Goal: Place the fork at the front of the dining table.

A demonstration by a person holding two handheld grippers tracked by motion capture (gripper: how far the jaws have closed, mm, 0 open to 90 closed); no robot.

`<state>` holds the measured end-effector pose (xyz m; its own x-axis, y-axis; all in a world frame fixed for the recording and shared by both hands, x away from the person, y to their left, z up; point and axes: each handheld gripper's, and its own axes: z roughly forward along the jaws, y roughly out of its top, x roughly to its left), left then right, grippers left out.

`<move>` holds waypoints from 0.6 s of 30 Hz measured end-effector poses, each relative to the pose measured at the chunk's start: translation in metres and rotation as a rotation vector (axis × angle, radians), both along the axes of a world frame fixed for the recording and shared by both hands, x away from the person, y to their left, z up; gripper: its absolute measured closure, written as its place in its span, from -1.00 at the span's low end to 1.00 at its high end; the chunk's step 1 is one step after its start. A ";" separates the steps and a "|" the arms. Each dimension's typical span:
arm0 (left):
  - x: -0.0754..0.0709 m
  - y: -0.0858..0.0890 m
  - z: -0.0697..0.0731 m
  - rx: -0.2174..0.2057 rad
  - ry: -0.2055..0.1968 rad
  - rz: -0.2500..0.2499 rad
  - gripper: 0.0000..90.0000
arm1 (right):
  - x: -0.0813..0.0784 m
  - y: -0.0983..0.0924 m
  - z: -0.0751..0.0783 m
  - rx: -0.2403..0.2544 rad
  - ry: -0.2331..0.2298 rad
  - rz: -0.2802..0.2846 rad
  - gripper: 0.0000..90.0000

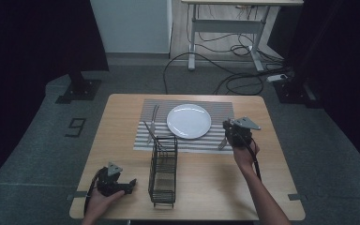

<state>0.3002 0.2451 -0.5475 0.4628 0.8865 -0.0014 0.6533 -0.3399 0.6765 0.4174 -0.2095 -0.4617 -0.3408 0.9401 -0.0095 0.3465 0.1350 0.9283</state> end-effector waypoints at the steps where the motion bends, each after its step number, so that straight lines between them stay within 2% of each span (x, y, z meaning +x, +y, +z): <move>1: 0.000 0.000 0.000 0.000 0.000 0.000 -0.85 | 0.001 0.000 0.000 0.001 0.001 -0.001 0.91; 3: 0.000 0.000 0.000 0.000 0.000 0.000 -0.85 | 0.001 0.000 -0.001 0.000 0.004 -0.001 0.90; 4: 0.000 0.000 0.000 0.000 0.000 0.000 -0.85 | 0.004 0.001 -0.005 -0.007 0.033 0.005 0.89; 18: 0.000 0.000 0.000 0.000 0.000 0.000 -0.85 | 0.013 0.012 -0.026 -0.043 0.076 0.004 0.88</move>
